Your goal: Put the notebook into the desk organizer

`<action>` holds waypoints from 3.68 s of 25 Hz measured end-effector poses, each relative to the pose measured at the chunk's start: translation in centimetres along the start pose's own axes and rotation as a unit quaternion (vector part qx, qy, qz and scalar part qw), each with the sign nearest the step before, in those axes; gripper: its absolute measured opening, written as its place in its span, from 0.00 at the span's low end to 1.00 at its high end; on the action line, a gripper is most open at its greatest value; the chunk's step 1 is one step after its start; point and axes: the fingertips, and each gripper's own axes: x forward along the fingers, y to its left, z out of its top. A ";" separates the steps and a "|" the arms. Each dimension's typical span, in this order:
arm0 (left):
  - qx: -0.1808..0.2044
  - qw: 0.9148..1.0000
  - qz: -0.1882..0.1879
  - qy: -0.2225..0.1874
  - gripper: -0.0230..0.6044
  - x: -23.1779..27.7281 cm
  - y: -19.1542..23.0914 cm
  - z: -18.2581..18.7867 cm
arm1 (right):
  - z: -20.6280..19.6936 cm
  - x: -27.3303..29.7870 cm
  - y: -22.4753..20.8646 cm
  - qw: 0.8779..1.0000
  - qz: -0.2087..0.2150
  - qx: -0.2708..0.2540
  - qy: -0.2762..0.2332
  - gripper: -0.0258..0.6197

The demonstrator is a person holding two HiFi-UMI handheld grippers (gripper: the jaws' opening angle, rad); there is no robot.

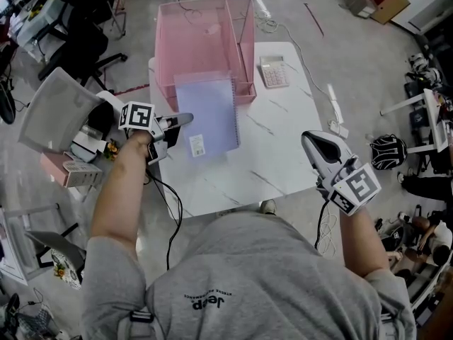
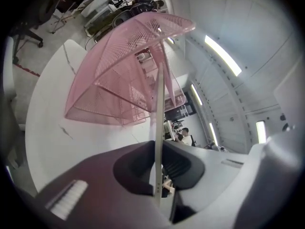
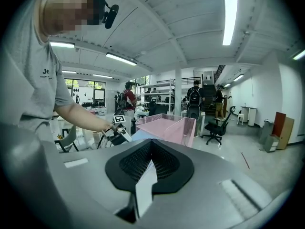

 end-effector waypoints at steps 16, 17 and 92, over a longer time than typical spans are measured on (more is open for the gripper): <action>-0.043 0.999 0.011 -0.029 0.18 -0.3 0.0 3.5 | 0.3 0.5 0.2 1.000 0.011 0.001 0.000 0.04; -0.045 0.998 0.013 -0.036 0.18 -0.4 0.0 4.3 | 0.2 0.4 0.2 1.000 0.011 0.001 0.001 0.04; 0.076 0.931 0.198 -0.299 0.71 -1.4 -3.6 2.7 | 0.2 -2.3 0.0 0.999 0.040 -0.005 -0.027 0.04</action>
